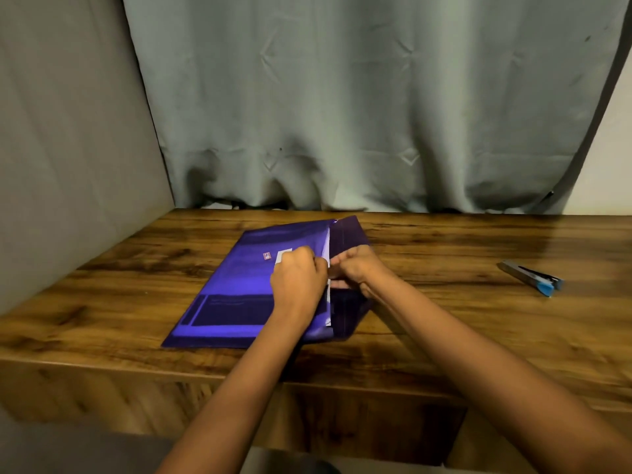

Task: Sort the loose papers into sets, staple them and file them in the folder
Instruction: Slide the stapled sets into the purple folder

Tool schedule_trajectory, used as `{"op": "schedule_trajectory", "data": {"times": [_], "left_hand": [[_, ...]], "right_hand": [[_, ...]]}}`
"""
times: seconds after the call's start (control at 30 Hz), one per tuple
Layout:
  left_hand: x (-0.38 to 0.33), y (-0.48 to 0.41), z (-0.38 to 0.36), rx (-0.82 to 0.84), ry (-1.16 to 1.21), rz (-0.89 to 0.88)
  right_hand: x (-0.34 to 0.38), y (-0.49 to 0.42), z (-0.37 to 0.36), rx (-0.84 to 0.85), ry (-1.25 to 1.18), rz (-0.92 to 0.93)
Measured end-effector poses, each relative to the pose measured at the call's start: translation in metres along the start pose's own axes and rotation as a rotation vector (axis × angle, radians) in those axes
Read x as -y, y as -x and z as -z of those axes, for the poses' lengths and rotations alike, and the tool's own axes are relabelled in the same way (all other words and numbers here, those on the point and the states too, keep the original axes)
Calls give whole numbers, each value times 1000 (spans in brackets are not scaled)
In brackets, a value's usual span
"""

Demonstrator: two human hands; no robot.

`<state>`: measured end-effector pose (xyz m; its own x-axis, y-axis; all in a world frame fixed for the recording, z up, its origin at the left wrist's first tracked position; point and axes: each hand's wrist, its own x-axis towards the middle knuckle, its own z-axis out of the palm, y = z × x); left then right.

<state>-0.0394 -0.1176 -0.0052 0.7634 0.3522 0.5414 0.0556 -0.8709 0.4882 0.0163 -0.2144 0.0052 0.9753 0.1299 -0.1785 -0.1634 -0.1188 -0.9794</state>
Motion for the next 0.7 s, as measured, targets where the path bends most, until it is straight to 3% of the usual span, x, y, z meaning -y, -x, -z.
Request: {"op": "schedule_trajectory", "data": {"times": [0.43, 0.5, 0.6, 0.7], "left_hand": [[4, 0, -7, 48, -55, 21], [6, 3, -10, 110, -81, 16], [11, 4, -14, 231, -103, -52], [28, -2, -10, 340, 35, -130]], "right_hand": [[-18, -12, -3, 48, 12, 36], [-20, -14, 8, -47, 126, 125], [-21, -11, 30, -310, 524, 283], [-23, -4, 47, -428, 778, 217]]}}
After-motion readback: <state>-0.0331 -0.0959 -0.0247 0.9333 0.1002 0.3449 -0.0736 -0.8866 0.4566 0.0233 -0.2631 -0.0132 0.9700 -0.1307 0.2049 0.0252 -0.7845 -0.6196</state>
